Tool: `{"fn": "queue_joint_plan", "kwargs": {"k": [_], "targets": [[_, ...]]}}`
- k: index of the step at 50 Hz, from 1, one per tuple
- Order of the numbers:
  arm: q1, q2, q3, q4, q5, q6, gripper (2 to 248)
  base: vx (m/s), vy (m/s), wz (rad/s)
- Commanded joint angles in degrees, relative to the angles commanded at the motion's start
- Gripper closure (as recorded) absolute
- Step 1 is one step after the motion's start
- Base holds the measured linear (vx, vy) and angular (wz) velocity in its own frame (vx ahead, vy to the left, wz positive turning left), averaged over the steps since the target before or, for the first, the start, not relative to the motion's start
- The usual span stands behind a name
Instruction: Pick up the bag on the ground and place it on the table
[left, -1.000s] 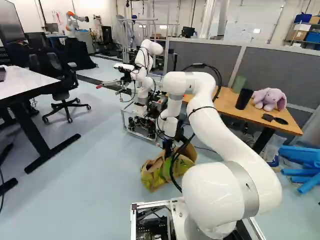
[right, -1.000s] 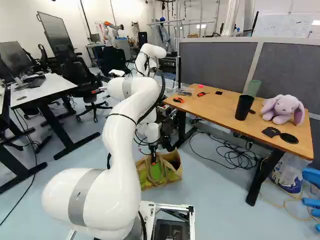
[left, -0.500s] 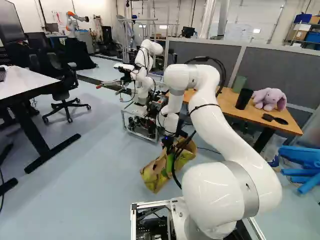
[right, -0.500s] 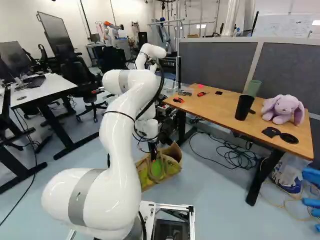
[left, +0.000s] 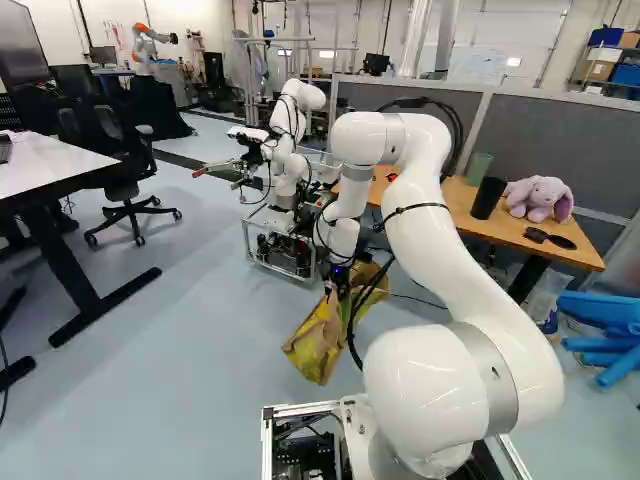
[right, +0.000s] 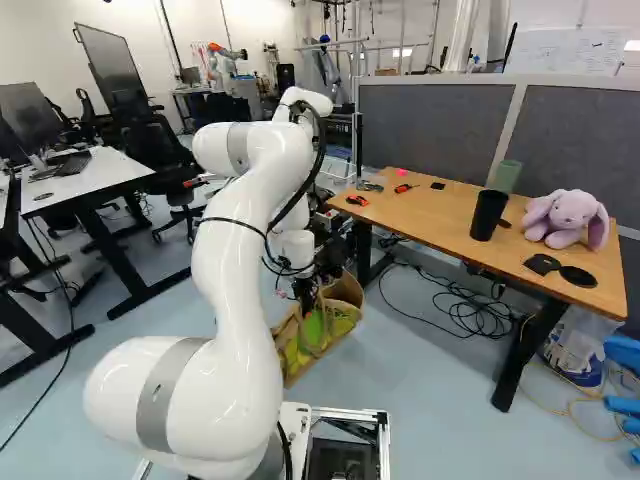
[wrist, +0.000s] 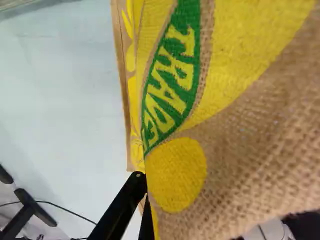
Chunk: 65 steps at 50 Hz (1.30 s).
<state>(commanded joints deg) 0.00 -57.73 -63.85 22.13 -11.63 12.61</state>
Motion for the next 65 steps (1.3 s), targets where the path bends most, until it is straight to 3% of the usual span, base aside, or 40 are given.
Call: {"fn": "queue_joint_plan", "kwargs": {"k": [49, 55, 65], "targets": [[0.0, 11.6, 7.6, 0.0, 0.0, -29.5, 228, 0.000, 0.000, 0.000], [0.0, 13.0, 8.5, 0.0, 0.0, -31.3, 228, 0.000, 0.000, 0.000], [0.0, 15.4, 10.0, 0.0, 0.0, -31.8, 228, 0.000, 0.000, 0.000]]}}
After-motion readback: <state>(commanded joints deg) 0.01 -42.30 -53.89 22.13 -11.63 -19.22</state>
